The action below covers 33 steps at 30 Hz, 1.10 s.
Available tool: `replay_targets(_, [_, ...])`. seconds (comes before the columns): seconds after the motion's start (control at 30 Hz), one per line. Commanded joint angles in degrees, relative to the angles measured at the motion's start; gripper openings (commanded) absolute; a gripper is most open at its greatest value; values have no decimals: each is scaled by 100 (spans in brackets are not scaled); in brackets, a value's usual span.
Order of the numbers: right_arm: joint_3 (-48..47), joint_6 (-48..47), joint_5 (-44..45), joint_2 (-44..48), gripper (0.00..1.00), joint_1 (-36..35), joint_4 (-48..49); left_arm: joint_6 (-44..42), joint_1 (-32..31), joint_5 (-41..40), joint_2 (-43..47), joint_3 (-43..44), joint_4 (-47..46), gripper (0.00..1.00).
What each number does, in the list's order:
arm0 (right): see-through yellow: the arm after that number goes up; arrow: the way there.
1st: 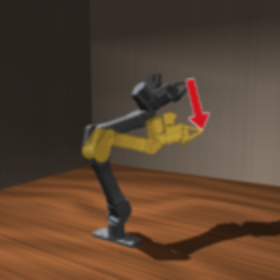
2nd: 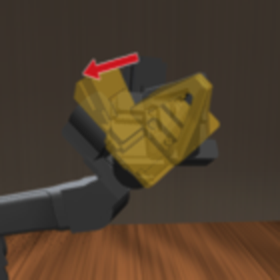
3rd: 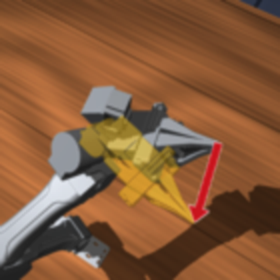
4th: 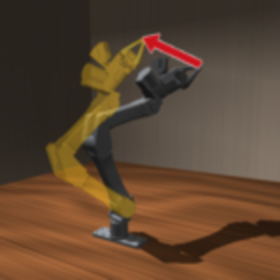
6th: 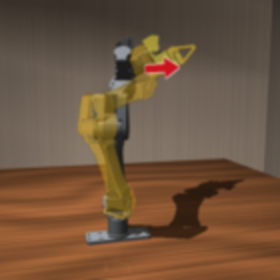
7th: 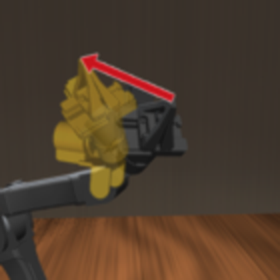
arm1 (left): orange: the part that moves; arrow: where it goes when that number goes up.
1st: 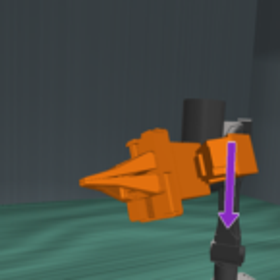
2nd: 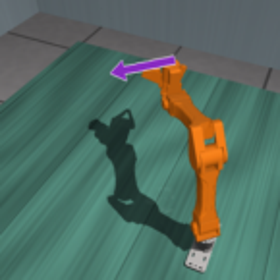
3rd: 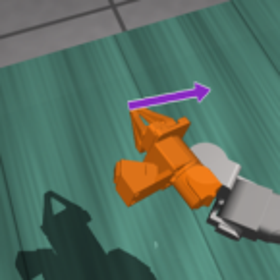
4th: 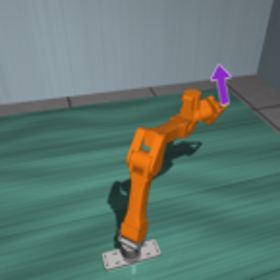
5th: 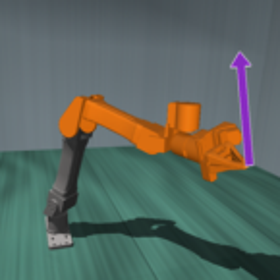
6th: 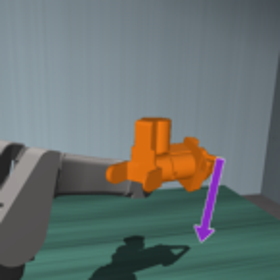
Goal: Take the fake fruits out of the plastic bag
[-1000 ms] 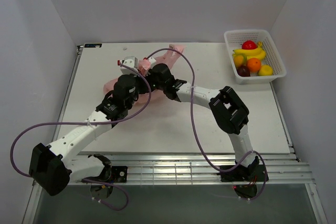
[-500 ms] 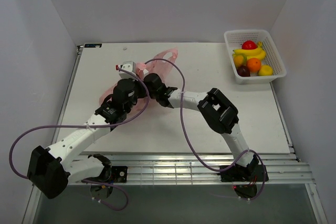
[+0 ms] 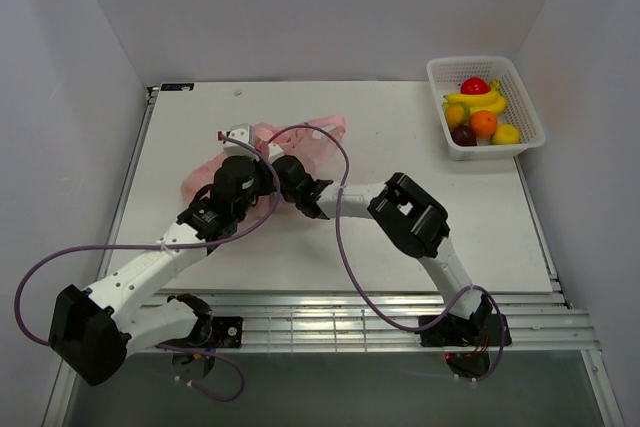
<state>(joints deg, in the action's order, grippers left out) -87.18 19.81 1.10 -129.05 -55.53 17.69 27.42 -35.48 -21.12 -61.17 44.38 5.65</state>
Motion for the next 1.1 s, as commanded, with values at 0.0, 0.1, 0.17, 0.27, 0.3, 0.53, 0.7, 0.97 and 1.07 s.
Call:
replay_targets(0.0, [436,610,-566,528,90,-125,980,-61,-90,276,193,281,-100,0])
replay_targets(0.1, [614,804,-506,863,90,-134,1298,-114,-90,21,263,247,-73,0])
replay_targets(0.17, [649,849,-471,952,90,-134,1290,-114,-90,56,298,220,-99,0])
replay_targets(0.27, [780,1068,-392,1022,90,-134,1254,-79,-90,144,272,238,-90,0])
replay_targets(0.3, [868,1242,-331,1057,90,-134,1315,-70,-90,161,272,273,-108,0])
replay_targets(0.53, [720,1560,-304,689,90,-178,991,-263,-90,337,140,580,-187,0])
replay_targets(0.7, [553,1614,-112,469,90,-195,580,-316,-99,478,96,642,-240,0])
replay_targets(0.97, [27,1473,1181,92,90,-230,-581,-97,-108,688,228,335,-275,0])
replay_targets(1.07, [-28,1551,1112,-14,90,-248,-671,-35,-108,802,254,282,-275,0])
